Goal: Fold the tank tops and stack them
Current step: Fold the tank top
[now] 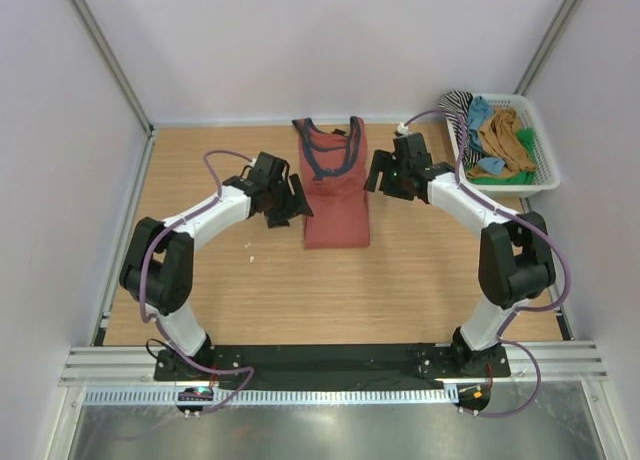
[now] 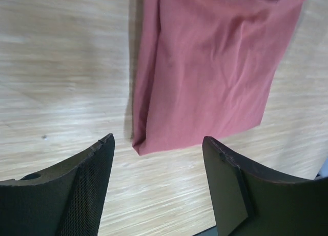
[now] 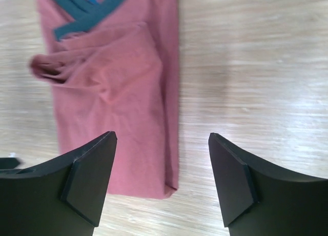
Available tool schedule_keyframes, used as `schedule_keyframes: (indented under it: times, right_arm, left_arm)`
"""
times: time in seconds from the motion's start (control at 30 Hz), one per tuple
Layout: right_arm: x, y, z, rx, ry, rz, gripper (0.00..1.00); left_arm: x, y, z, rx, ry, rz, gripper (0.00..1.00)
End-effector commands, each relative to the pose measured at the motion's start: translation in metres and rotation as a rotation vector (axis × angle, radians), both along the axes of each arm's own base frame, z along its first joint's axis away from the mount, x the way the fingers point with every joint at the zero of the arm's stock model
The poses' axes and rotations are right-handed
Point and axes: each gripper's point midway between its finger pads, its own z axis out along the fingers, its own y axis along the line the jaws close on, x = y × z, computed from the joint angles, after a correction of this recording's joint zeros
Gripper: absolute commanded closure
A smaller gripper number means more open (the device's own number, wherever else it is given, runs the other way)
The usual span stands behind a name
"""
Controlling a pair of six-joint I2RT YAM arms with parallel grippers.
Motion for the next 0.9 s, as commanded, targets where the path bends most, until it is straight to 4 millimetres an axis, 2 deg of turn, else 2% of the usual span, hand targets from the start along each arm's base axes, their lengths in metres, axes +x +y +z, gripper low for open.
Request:
schedule_keyframes:
  times: [0.0,0.13,0.17,0.33,0.4,0.6,0.7,0.73,0.8,0.83,0.87]
  right_arm:
    - [0.008,0.024,0.033,0.122,-0.122,0.082,0.23]
    - [-0.015,0.03,-0.003,0.148,0.02,0.125,0.33]
    - [-0.024,0.031,-0.015,0.165,0.038,0.135,0.34]
    - [-0.041,0.036,-0.042,0.205,0.101,0.153,0.43]
    - [-0.049,0.039,-0.055,0.22,0.151,0.168,0.43]
    - [-0.076,0.037,-0.075,0.234,0.222,0.173,0.43]
    - [-0.091,0.038,-0.078,0.248,0.242,0.189,0.47]
    - [-0.095,0.04,-0.078,0.261,0.251,0.198,0.55]
    - [-0.105,0.042,-0.079,0.274,0.267,0.216,0.63]
    - [-0.109,0.045,-0.075,0.293,0.269,0.23,0.72]
    - [-0.115,0.045,-0.077,0.295,0.279,0.235,0.77]
  left_arm:
    - [-0.009,-0.017,0.006,-0.032,-0.051,-0.042,0.3]
    - [-0.017,-0.024,-0.009,-0.05,-0.021,-0.053,0.36]
    - [-0.017,-0.025,-0.012,-0.054,-0.015,-0.054,0.41]
    - [-0.013,-0.031,-0.025,-0.066,0.012,-0.061,0.48]
    - [-0.016,-0.035,-0.028,-0.075,0.026,-0.074,0.49]
    - [-0.027,-0.039,-0.04,-0.059,0.05,-0.086,0.51]
    - [-0.033,-0.043,-0.051,-0.048,0.075,-0.095,0.64]
    - [-0.034,-0.044,-0.053,-0.047,0.081,-0.098,0.75]
    - [-0.038,-0.042,-0.057,-0.048,0.088,-0.095,0.87]
    - [-0.039,-0.042,-0.056,-0.049,0.085,-0.095,1.0]
    - [-0.04,-0.041,-0.057,-0.048,0.085,-0.095,1.0]
